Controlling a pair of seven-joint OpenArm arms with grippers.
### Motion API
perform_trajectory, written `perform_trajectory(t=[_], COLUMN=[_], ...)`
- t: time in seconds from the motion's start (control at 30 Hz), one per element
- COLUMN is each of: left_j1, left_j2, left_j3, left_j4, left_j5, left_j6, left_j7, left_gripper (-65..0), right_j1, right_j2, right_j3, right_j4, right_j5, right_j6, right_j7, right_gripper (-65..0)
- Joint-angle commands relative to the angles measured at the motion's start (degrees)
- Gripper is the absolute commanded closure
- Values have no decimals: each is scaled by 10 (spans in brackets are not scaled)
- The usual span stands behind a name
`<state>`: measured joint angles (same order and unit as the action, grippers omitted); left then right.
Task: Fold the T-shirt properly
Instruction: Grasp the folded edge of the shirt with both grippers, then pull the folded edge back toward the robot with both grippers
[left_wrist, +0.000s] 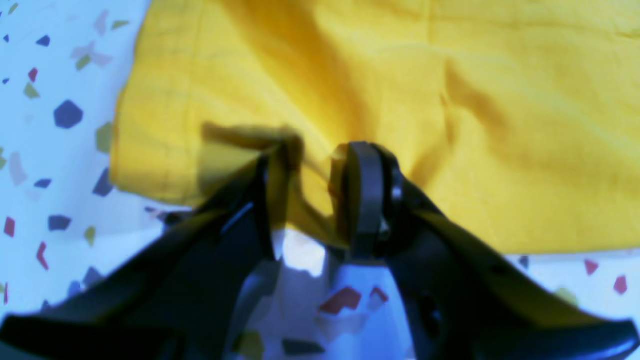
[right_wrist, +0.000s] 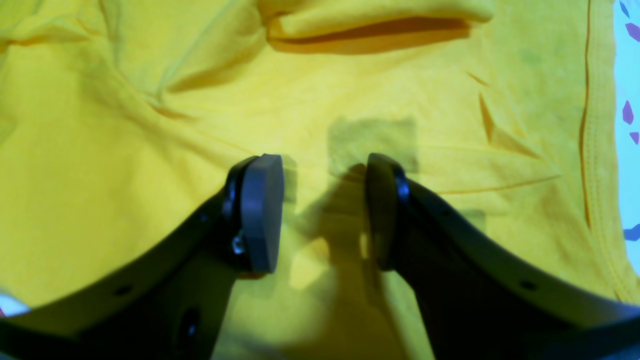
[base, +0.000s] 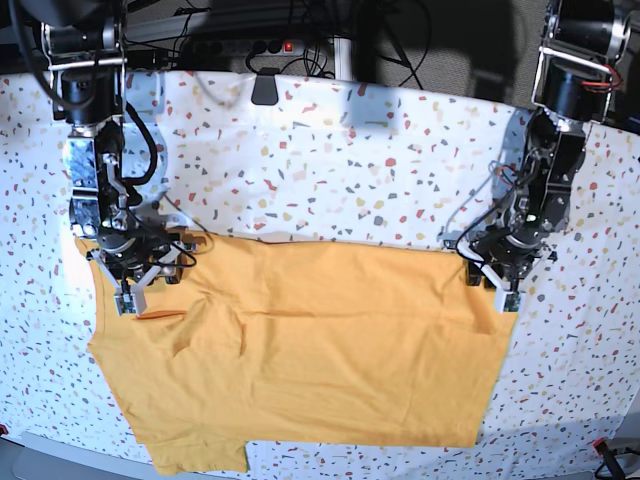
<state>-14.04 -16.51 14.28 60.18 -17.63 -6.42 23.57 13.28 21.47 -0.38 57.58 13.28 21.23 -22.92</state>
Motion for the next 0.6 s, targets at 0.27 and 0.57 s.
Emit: perform_trajectory(t=[0.27, 0.57], left_j1=[66, 99], left_j2=[-8, -10], left_j3=[4, 4], left_j4=[93, 118], left_j5=[57, 63], left_j6=[41, 52], left_j7=[119, 145], left_gripper=[-189, -189], right_j1=[-62, -125], right_j2=[4, 4], right_j3=[-3, 59], right_j4=[80, 126], right_j5=[-10, -10], right_j6=[7, 7], right_j7=[-75, -82], right_gripper=[-282, -282])
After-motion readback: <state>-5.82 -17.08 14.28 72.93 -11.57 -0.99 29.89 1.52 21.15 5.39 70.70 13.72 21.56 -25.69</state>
